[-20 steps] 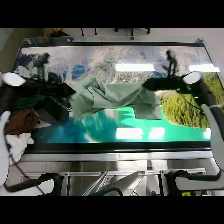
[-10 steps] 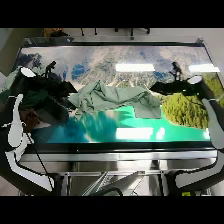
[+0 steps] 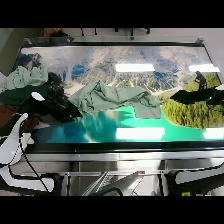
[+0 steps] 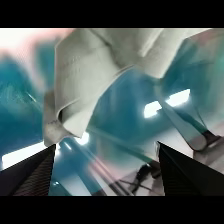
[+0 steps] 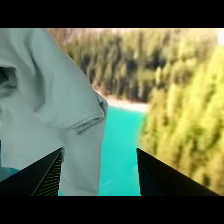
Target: Fold the shirts.
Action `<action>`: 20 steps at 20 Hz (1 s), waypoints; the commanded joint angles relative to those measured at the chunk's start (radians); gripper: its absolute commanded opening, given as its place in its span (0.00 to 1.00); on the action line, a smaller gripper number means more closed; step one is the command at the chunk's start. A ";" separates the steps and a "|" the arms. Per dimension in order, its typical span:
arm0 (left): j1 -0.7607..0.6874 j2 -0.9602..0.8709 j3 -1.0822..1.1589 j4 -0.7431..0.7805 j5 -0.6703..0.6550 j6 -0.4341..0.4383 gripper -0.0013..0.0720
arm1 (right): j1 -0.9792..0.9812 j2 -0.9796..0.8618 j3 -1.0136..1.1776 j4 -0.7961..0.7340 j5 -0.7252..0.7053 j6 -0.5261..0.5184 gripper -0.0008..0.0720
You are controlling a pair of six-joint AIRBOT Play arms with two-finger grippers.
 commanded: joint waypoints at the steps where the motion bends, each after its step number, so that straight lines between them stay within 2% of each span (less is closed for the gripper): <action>1: -0.050 -0.005 -0.060 0.000 0.167 0.006 0.96 | -0.014 -0.048 -0.014 0.008 0.017 -0.024 0.73; 3: -0.067 -0.037 -0.013 0.000 0.183 0.006 0.96 | -0.014 -0.077 -0.014 0.011 0.019 -0.024 0.73; 4: -0.071 -0.055 0.021 0.000 0.175 0.004 0.80 | -0.009 -0.093 -0.014 0.012 0.019 -0.029 0.73; 5: -0.071 -0.072 0.053 0.000 0.160 0.003 0.54 | 0.000 -0.109 -0.014 0.011 0.018 -0.040 0.73; 6: -0.071 -0.083 0.077 0.000 0.143 0.003 0.23 | 0.012 -0.125 -0.014 0.013 0.017 -0.054 0.73; 7: -0.071 -0.090 0.099 0.000 0.126 0.005 0.04 | 0.030 -0.143 -0.014 0.012 0.010 -0.073 0.73; 12: -0.068 -0.094 0.165 0.001 0.083 0.004 0.04 | 0.139 -0.188 -0.013 0.021 -0.142 -0.089 0.73; 14: -0.068 -0.094 0.181 0.001 0.077 0.003 0.04 | 0.177 -0.188 -0.013 0.059 -0.183 -0.129 0.71; 15: -0.068 -0.094 0.188 0.000 0.076 0.002 0.04 | 0.195 -0.188 -0.012 0.064 -0.192 -0.130 0.57; 16: -0.068 -0.094 0.196 0.000 0.071 0.002 0.04 | 0.208 -0.188 -0.010 0.065 -0.185 -0.139 0.38; 17: -0.068 -0.093 0.207 0.000 0.059 0.000 0.04 | 0.216 -0.187 -0.006 0.066 -0.167 -0.139 0.31; 18: -0.068 -0.093 0.221 0.000 0.042 -0.003 0.04 | 0.218 -0.184 -0.002 0.077 -0.129 -0.140 0.15; 19: -0.068 -0.089 0.237 -0.002 0.021 -0.005 0.04 | 0.217 -0.177 0.005 0.090 -0.084 -0.139 0.04; 20: -0.068 -0.074 0.247 -0.002 0.007 -0.005 0.04 | 0.214 -0.162 0.009 0.108 -0.040 -0.140 0.04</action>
